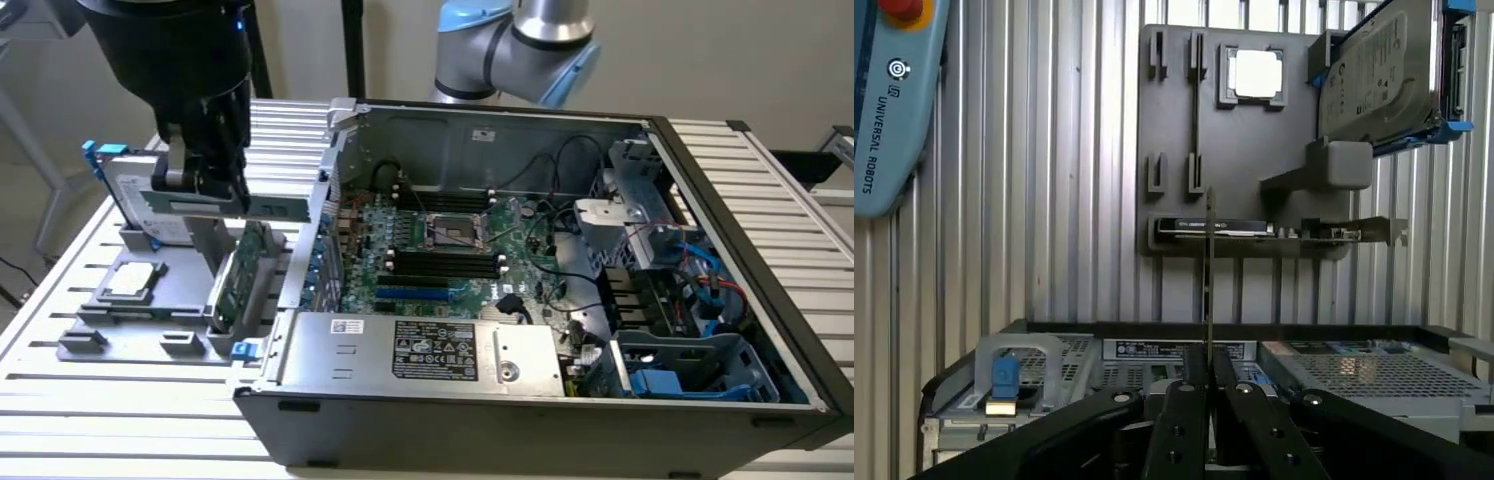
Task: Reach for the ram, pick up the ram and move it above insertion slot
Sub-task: 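Pick up the ram and move it above insertion slot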
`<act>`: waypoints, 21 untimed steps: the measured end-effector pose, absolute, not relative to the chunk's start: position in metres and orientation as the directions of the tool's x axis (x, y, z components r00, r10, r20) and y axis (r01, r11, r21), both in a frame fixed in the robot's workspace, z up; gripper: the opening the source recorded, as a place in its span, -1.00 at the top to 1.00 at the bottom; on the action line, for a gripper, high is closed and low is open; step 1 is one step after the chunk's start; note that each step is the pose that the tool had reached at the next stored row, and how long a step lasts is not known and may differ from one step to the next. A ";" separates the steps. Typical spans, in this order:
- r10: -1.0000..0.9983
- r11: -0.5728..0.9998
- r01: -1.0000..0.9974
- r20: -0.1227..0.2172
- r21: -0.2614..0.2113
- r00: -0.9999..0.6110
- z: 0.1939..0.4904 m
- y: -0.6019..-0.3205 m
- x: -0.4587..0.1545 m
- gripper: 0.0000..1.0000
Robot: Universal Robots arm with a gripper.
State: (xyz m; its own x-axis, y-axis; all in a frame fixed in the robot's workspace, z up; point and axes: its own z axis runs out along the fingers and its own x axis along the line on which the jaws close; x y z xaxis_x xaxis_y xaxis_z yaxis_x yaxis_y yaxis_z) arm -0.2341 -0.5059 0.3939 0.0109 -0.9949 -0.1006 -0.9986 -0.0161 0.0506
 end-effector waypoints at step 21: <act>-0.990 -0.018 -0.999 -0.139 0.050 0.011 0.394 -0.502 -0.139 0.73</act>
State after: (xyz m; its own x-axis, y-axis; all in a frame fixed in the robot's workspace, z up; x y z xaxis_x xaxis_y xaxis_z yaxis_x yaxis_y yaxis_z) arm -0.1386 -0.5019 0.3936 0.0108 -0.9903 -0.1387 -0.9986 -0.0179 0.0500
